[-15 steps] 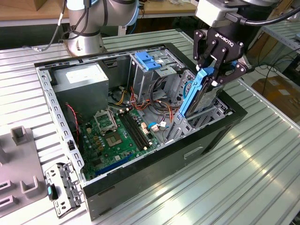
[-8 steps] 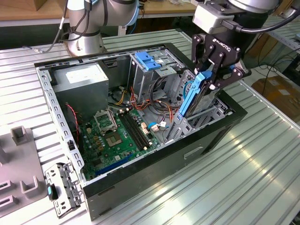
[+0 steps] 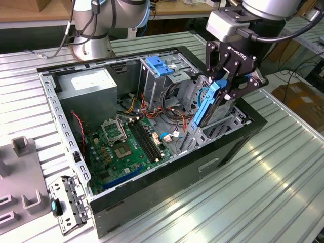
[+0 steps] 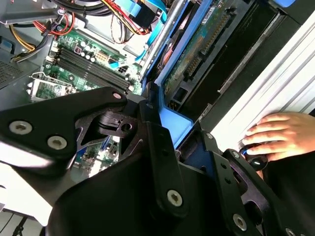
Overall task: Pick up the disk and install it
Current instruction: 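Insert the disk into the insertion slot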
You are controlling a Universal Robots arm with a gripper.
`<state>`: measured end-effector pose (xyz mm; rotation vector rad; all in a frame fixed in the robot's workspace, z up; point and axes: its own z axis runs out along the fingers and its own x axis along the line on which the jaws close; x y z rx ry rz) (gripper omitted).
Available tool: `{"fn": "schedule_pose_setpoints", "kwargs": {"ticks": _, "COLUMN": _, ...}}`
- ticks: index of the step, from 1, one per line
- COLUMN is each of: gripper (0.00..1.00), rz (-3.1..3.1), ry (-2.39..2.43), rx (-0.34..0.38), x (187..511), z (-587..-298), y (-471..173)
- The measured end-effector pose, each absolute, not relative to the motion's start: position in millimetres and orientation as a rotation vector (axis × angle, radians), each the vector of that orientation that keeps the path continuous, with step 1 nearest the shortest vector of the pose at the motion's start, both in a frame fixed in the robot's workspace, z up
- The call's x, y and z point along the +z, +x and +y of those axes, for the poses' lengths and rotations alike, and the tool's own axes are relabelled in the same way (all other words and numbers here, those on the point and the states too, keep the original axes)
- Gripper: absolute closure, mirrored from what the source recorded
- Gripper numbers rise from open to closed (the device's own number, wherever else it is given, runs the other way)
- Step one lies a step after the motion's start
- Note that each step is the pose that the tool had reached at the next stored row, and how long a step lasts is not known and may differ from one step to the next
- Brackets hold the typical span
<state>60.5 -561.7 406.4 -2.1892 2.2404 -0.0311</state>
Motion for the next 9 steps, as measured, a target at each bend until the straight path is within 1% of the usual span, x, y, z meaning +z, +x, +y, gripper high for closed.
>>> {"fn": "schedule_pose_setpoints", "kwargs": {"ticks": 9, "gripper": 0.63, "rz": 2.240, "ry": -2.189, "rx": -0.031, "x": 392.2, "z": -561.7, "y": 60.5}}
